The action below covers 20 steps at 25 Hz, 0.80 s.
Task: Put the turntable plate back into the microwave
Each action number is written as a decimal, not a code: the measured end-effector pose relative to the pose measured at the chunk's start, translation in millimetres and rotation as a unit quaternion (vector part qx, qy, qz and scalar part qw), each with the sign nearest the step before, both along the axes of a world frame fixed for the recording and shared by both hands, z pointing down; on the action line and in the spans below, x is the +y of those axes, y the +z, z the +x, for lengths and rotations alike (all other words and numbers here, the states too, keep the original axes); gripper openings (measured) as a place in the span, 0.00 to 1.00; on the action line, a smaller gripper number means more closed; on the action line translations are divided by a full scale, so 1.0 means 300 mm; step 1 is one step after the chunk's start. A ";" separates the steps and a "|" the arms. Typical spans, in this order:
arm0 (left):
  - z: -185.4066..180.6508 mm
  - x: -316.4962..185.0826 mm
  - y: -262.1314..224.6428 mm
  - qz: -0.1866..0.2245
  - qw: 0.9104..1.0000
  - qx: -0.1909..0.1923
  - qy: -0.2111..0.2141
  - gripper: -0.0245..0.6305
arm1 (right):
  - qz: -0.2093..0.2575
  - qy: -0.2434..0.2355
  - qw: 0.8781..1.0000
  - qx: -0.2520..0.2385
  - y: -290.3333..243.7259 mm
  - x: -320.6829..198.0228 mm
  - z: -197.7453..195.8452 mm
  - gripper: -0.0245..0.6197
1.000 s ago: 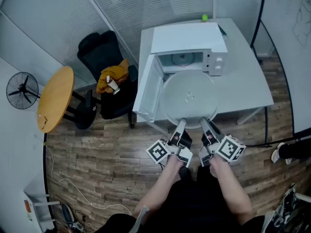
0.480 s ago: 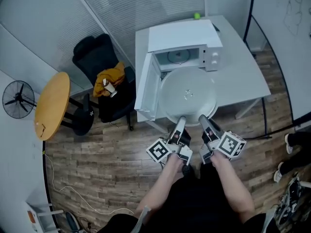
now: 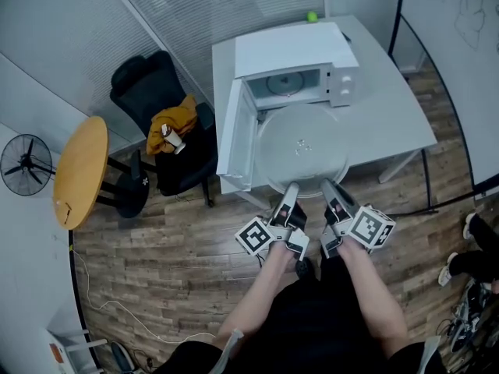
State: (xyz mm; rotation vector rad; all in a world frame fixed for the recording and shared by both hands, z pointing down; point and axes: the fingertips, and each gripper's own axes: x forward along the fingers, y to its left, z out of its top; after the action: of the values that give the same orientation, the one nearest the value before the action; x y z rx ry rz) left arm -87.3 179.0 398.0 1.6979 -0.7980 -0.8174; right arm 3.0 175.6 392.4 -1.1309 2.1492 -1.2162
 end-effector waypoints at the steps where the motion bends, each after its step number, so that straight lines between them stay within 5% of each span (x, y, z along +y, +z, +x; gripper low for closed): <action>1: 0.000 -0.013 0.004 0.000 1.000 -0.002 -0.001 0.12 | -0.001 -0.002 1.000 -0.003 0.005 -0.013 -0.001 0.20; 20: 0.063 -0.412 0.084 -0.036 0.997 -0.003 -0.072 0.12 | -0.034 -0.081 0.996 -0.006 0.105 -0.455 0.045 0.20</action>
State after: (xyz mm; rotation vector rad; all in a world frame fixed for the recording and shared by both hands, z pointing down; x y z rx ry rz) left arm -68.4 55.5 423.1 1.5935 -0.9510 -0.8710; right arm 16.4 39.3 423.8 -0.9905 2.2421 -1.3731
